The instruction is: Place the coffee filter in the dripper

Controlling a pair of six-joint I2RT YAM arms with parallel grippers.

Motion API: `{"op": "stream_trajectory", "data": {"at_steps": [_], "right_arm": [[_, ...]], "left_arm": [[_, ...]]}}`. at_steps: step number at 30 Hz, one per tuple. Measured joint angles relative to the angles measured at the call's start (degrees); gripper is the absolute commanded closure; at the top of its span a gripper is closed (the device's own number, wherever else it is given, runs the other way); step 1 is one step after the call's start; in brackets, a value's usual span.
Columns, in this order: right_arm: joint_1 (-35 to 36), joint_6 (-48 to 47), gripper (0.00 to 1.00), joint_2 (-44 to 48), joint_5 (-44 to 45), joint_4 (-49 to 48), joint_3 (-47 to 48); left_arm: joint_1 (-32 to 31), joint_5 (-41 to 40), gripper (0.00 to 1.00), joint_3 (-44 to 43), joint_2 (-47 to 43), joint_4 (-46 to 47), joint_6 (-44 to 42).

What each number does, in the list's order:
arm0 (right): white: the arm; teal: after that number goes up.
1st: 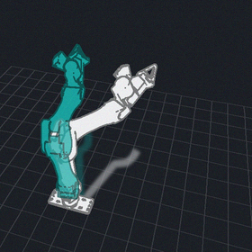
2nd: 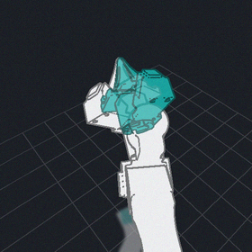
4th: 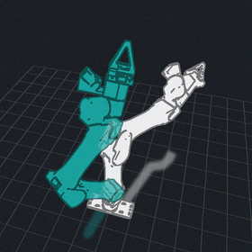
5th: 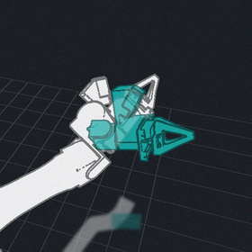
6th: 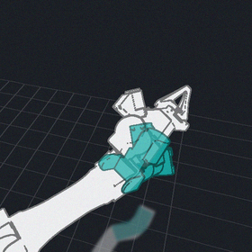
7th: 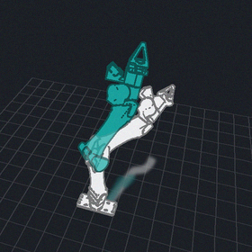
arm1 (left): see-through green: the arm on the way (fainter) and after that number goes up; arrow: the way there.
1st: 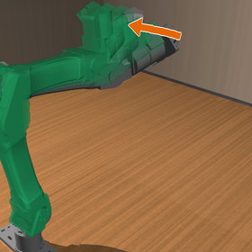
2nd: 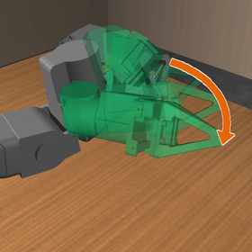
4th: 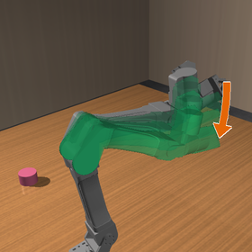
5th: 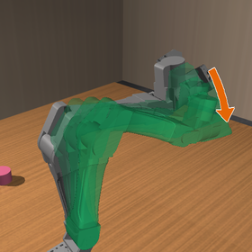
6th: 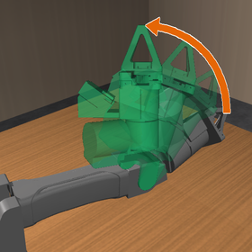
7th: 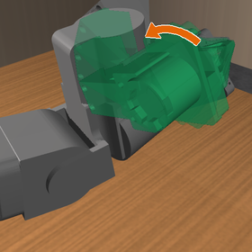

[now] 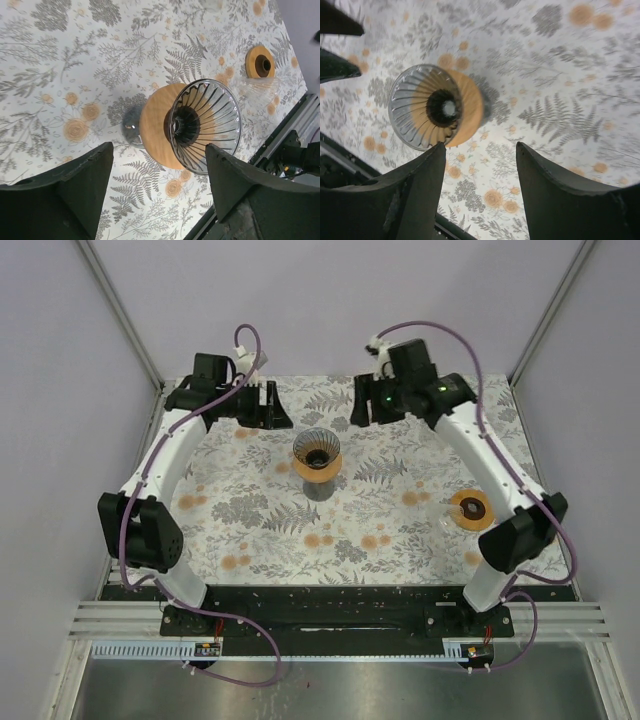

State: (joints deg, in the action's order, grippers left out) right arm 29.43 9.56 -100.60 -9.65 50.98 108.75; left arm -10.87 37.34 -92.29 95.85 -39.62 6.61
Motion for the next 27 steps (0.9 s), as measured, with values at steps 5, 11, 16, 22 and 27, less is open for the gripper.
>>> {"op": "stream_trajectory", "data": {"at_steps": [5, 11, 16, 22, 27], "right_arm": [[-13.3, 1.0, 0.36, 9.4, -1.0, -3.2, -2.2], [-33.6, 8.2, 0.34, 15.5, -3.7, -11.1, -13.1], [-43.2, 16.5, 0.35, 12.1, -5.0, -14.7, -17.2], [-44.8, 22.3, 0.34, 3.7, -4.1, -17.0, -16.3], [-44.7, 25.9, 0.33, -2.0, -2.1, -17.8, -15.5]], "left_arm": [[3.4, 0.2, 0.21, 0.2, -4.0, -0.1, -2.2], [6.5, 0.3, 0.2, 6.8, -10.8, 1.3, -6.1], [8.9, 0.4, 0.2, 13.9, -13.1, 2.8, -8.2], [12.7, 0.5, 0.2, 20.1, -13.9, 4.8, -8.3], [15.6, 1.5, 0.2, 20.5, -14.0, 6.1, -8.2]]}}
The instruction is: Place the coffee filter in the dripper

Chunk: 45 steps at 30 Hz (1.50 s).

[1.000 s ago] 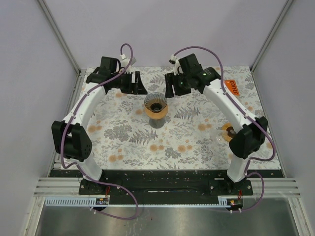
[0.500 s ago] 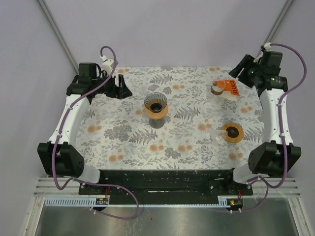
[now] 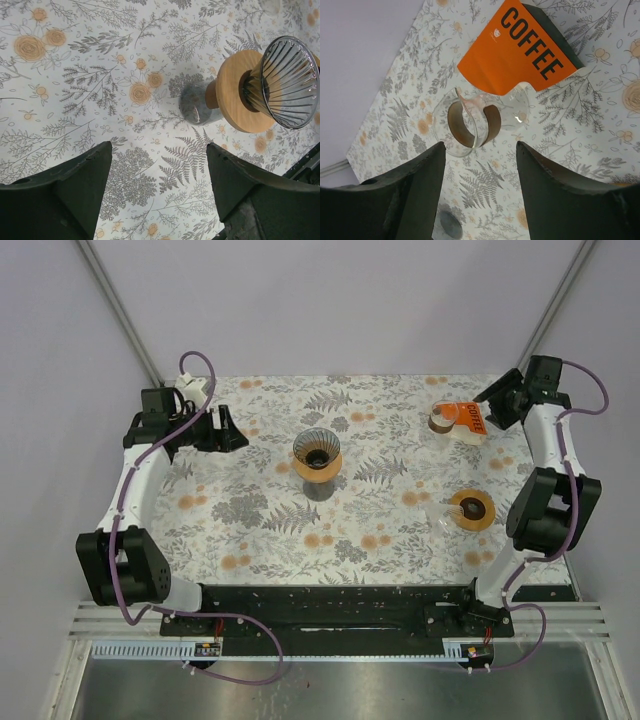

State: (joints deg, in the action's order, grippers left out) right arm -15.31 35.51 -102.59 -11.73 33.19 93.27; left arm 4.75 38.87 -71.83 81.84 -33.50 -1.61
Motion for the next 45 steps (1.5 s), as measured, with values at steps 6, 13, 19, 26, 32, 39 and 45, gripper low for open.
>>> {"op": "stream_trajectory", "data": {"at_steps": [6, 13, 19, 26, 32, 39, 45], "right_arm": [[0.0, 12.6, 0.32, 0.3, 2.2, -11.6, -8.5], [0.2, 29.4, 0.34, 0.5, 6.9, -22.3, -19.2], [2.2, 35.4, 0.33, 0.5, 13.2, -27.3, -19.8], [3.5, 39.6, 0.32, -1.0, 16.8, -30.4, -20.5], [3.8, 40.6, 0.33, -4.8, 18.0, -33.7, -21.0], [4.1, 41.9, 0.33, -8.5, 18.1, -35.6, -21.0], [4.3, 42.4, 0.34, -9.7, 17.8, -38.4, -21.0]], "left_arm": [[2.0, 0.9, 0.2, 0.2, 0.0, 1.1, 0.7], [3.5, 2.0, 0.2, 0.2, 0.0, 1.2, 1.2], [5.0, 2.9, 0.2, 0.2, 0.0, 1.6, 1.3], [6.6, 4.1, 0.2, 0.2, 1.2, 1.9, 2.2], [7.0, 4.8, 0.2, 0.2, 2.0, 1.9, 3.1], [7.6, 5.5, 0.2, 0.3, 2.3, 1.9, 3.2], [7.8, 6.0, 0.2, 0.2, 3.0, 2.0, 3.6]]}}
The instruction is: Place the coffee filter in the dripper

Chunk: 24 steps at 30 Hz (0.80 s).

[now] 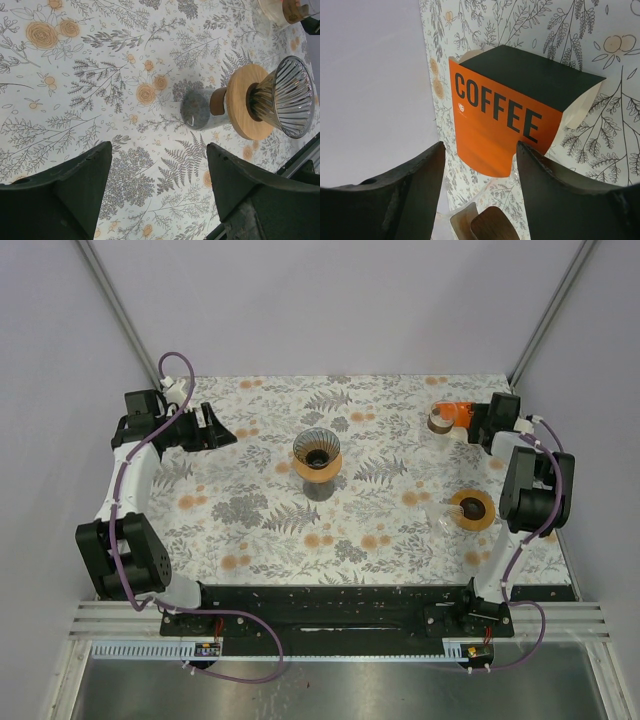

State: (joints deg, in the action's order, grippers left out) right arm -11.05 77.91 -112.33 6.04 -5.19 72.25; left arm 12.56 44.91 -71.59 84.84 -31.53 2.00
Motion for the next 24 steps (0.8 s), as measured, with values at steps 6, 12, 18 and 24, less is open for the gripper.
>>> {"op": "stream_trajectory", "data": {"at_steps": [6, 12, 18, 24], "right_arm": [[1.7, 0.1, 0.34, -0.2, 0.2, -0.9, -0.3], [3.2, 0.0, 0.34, 0.3, 0.5, -1.0, -2.1], [3.1, -0.2, 0.37, 0.3, 0.5, -1.3, -2.3], [3.0, -0.3, 0.39, -2.0, 0.3, -2.5, -0.4]], "left_arm": [[0.2, 0.4, 0.2, 0.0, 1.0, 0.0, 0.1], [0.3, 0.8, 0.2, 0.0, 1.4, 0.0, 0.6], [0.5, 1.2, 0.2, 0.0, 1.6, 0.0, 0.7], [0.9, 1.3, 0.2, 0.0, 1.6, 0.0, 0.7]]}}
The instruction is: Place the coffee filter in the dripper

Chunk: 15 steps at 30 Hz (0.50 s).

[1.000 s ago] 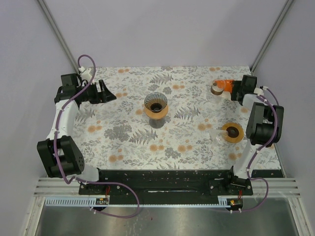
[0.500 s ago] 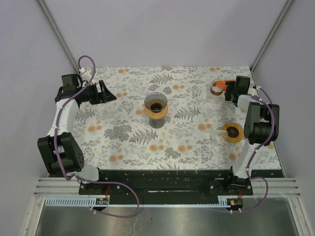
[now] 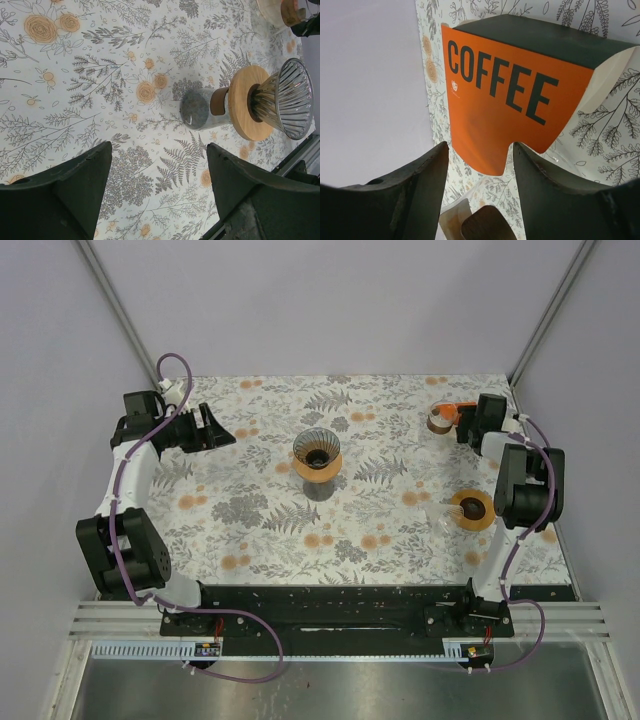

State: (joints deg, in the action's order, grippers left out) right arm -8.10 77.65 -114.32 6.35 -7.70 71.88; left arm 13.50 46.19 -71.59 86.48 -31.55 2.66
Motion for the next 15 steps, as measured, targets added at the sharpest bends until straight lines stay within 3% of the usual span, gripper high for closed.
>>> {"op": "stream_trajectory", "data": {"at_steps": [15], "right_arm": [[-0.8, 0.3, 0.45, -2.0, -0.5, -2.6, 0.8]], "left_arm": [[0.5, 0.6, 0.2, 0.0, 1.5, 0.0, 0.5]]}}
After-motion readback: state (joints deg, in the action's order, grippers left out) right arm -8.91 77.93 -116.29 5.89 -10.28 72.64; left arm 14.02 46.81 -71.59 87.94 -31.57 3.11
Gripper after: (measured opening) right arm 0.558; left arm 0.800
